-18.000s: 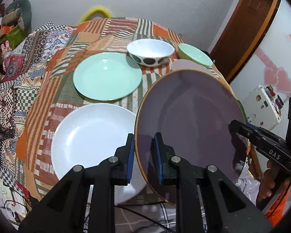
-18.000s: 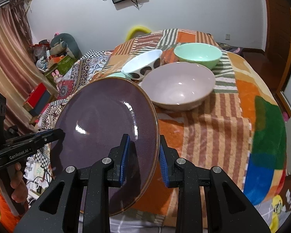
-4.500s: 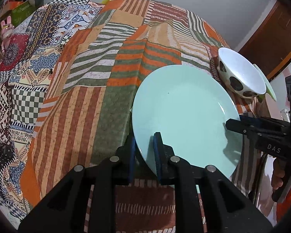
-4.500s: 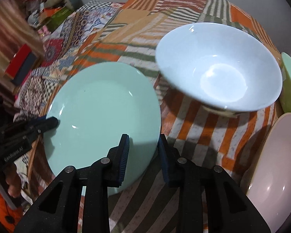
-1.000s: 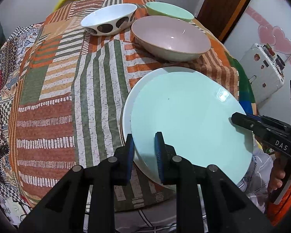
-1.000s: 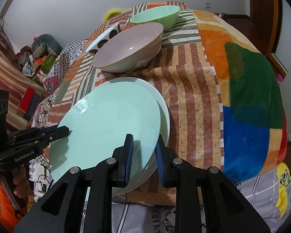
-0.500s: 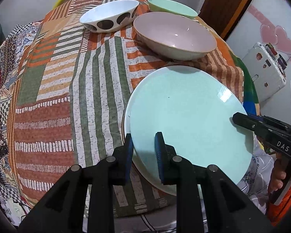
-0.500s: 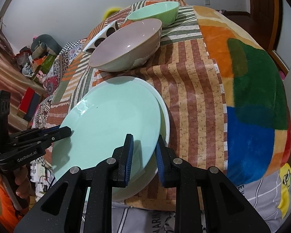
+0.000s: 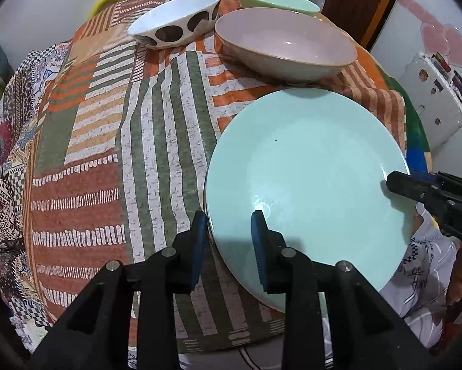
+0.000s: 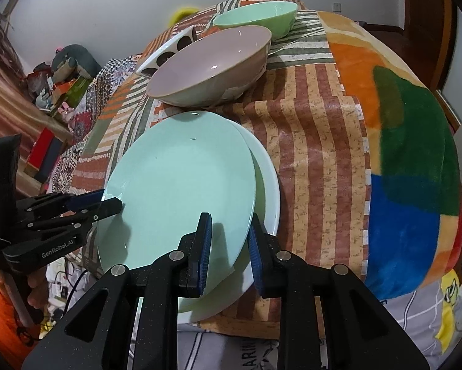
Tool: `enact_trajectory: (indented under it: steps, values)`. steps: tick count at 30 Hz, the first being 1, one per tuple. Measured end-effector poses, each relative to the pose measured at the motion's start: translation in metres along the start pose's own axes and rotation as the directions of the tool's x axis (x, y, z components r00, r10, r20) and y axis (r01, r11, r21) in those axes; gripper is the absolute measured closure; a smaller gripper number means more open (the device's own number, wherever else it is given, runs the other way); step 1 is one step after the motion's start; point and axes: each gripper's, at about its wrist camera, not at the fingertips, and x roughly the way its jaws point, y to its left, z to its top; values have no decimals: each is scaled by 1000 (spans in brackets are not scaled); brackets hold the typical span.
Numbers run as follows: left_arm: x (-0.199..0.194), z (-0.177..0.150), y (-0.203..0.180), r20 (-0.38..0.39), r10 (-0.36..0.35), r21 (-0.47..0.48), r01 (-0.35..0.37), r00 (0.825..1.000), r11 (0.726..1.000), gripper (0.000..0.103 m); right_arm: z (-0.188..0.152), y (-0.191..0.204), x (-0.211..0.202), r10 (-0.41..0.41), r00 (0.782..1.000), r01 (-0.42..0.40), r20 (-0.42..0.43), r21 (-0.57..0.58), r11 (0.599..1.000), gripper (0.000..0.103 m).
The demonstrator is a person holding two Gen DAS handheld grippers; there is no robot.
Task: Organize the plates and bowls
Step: 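Lower the mint green plate onto the white plate and open the left tool, then move the left tool to the pale pink bowl rim and grasp it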
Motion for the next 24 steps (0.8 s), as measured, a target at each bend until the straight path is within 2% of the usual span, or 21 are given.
enact_trajectory:
  steps: [10, 17, 20, 21, 24]
  values:
    - [-9, -1, 2, 1, -23, -16, 23, 1000, 1000, 75, 1, -5, -18, -62, 996, 63, 56, -23, 998, 81]
    - [-35, 7, 1, 66, -22, -4, 22, 998, 1000, 72, 8, -14, -25, -77, 994, 76, 73, 7, 997, 79]
    - [-48, 17, 0, 107, -24, 3, 23, 994, 1000, 70, 16, -15, -30, -75, 993, 74, 93, 16, 997, 74]
    - [-50, 20, 1, 119, -24, 1, 24, 993, 1000, 67, 18, -14, -32, -75, 992, 74, 102, 17, 997, 69]
    - [-59, 33, 3, 169, -12, -12, 14, 985, 1000, 60, 28, -14, -39, -80, 986, 79, 146, 16, 997, 66]
